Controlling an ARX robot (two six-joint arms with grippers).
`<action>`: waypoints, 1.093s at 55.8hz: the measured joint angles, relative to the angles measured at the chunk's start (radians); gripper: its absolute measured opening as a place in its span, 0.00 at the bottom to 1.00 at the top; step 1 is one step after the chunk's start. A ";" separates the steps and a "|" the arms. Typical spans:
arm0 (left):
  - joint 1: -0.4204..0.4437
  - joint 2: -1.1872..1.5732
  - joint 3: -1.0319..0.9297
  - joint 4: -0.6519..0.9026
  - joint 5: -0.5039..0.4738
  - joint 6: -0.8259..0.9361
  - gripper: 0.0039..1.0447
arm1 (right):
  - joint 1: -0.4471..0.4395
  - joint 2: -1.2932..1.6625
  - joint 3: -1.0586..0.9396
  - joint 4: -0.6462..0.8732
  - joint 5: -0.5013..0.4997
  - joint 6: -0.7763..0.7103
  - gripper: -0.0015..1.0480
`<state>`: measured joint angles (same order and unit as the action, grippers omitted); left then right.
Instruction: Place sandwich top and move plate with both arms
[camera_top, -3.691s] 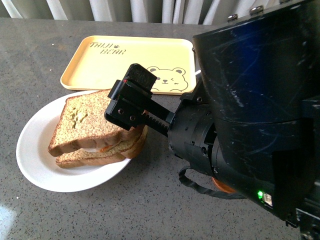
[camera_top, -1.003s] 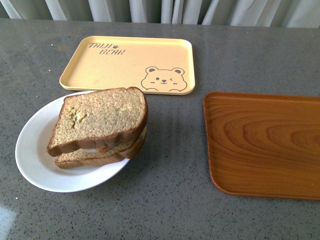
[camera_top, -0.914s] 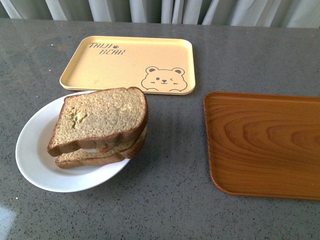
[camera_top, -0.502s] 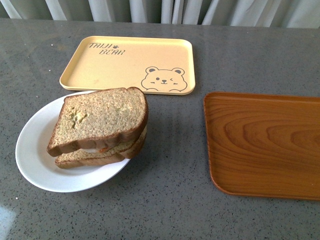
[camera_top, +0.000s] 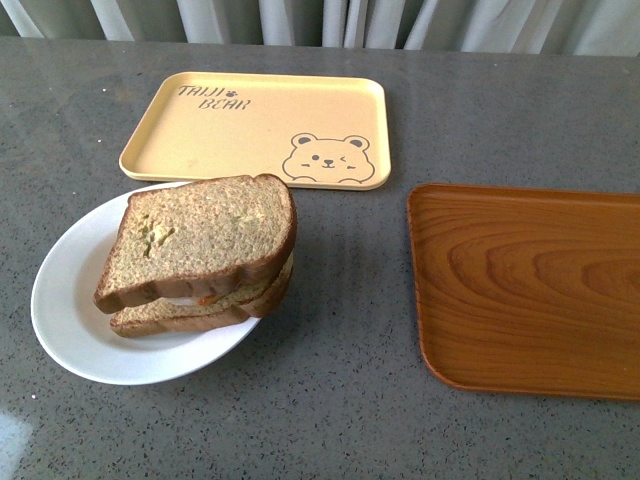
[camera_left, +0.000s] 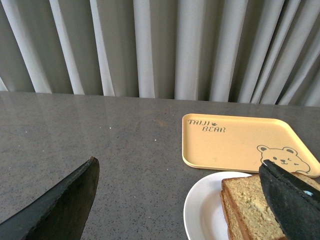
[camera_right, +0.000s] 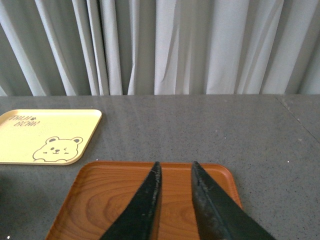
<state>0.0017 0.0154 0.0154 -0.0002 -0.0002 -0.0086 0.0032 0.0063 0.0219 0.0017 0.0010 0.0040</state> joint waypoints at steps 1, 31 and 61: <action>0.000 0.000 0.000 0.000 0.000 0.000 0.92 | 0.000 0.000 0.000 0.000 0.000 0.000 0.23; 0.089 0.504 0.162 -0.058 0.185 -0.467 0.92 | 0.000 -0.001 0.000 0.000 -0.001 0.000 0.91; 0.251 1.356 0.283 0.600 0.532 -0.487 0.92 | 0.000 -0.001 0.000 0.000 0.000 0.000 0.91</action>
<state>0.2527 1.3716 0.2989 0.5999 0.5316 -0.4957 0.0032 0.0051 0.0219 0.0013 0.0006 0.0036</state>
